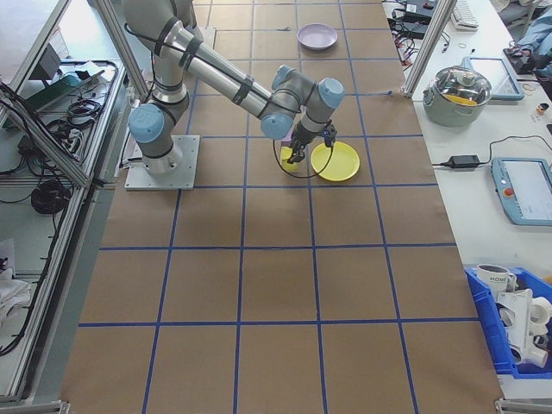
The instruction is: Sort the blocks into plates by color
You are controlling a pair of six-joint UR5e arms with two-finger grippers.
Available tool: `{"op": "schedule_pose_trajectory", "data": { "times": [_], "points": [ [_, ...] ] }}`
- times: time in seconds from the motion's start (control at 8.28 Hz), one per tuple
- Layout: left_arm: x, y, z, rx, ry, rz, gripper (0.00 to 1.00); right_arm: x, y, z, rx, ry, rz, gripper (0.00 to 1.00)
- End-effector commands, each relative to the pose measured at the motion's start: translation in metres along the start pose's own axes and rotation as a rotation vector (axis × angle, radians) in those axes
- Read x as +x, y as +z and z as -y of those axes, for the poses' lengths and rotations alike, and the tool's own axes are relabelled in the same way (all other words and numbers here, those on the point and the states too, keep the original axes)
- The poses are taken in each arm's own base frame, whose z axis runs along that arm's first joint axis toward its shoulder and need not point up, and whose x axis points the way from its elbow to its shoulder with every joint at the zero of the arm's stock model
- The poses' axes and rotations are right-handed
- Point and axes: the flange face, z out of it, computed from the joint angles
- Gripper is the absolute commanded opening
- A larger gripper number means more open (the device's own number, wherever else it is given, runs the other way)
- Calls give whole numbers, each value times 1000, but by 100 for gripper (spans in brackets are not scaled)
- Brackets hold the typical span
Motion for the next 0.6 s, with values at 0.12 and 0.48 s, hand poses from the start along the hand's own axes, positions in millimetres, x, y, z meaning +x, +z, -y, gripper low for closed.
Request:
{"op": "schedule_pose_trajectory", "data": {
  "times": [0.12, 0.48],
  "points": [
    [0, 3, 2, -3, 0, 0, 100, -5, -67, 73, 93, -37, -5, 5],
    [0, 4, 4, 12, -8, 3, 100, -41, -48, 120, 114, -45, -24, 6]
  ]
}}
